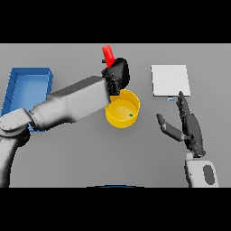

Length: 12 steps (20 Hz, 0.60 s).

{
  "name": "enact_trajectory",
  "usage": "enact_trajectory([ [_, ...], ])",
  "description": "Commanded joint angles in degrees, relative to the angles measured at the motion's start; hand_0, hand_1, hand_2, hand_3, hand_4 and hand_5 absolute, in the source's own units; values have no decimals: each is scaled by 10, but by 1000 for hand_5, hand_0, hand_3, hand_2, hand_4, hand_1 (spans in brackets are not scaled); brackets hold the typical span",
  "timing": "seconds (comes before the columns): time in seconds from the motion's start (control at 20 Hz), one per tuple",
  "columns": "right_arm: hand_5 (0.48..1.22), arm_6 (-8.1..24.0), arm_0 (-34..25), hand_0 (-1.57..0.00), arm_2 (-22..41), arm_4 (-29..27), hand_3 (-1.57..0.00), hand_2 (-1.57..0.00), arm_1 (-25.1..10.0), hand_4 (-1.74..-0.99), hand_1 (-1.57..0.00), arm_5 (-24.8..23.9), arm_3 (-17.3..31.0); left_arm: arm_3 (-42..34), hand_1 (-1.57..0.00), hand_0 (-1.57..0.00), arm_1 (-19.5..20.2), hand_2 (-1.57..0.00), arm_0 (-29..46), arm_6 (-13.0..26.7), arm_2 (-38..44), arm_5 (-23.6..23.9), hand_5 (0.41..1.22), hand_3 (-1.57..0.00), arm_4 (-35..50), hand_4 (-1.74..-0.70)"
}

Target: Pick up the red beaker and tilt it to pour out 1 green nut into yellow bowl. Pick up the yellow bowl and place it on the metallic measuring scale.

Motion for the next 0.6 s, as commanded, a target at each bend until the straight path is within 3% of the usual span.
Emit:
enact_trajectory([
  [0.0,587,0,-2,1,3,6,1,1,-1,-1258,1,-3,-3,6,-1571,-1571,1,-1571,-7,2,-2,6,1221,-1569,-2,-1741],
  [0.15,584,17,-10,1,4,10,1,1,3,-1235,1,-9,-3,8,-1571,-1571,-3,-1571,-22,5,-11,15,1221,-1570,0,-1740],
  [0.25,587,-2,4,1,4,2,1,1,0,-1226,1,0,-11,12,-1571,-1571,2,-1571,-38,13,-8,14,1189,-1570,5,-1738],
  [0.35,595,-1,1,1,4,0,1,1,3,-1219,1,1,-10,26,-1571,-1571,11,-1571,-65,16,4,32,1171,-1571,14,-1738],
  [0.45,609,-10,0,1,5,0,1,1,1,-1222,1,3,-9,31,-1269,-1571,32,-1251,-90,9,22,62,1189,-1571,26,-1644],
  [0.55,620,-3,-6,1,4,-10,1,1,1,-1231,1,9,-13,59,-1378,-1571,43,-1366,-127,17,40,85,1201,-1212,34,-1679],
])
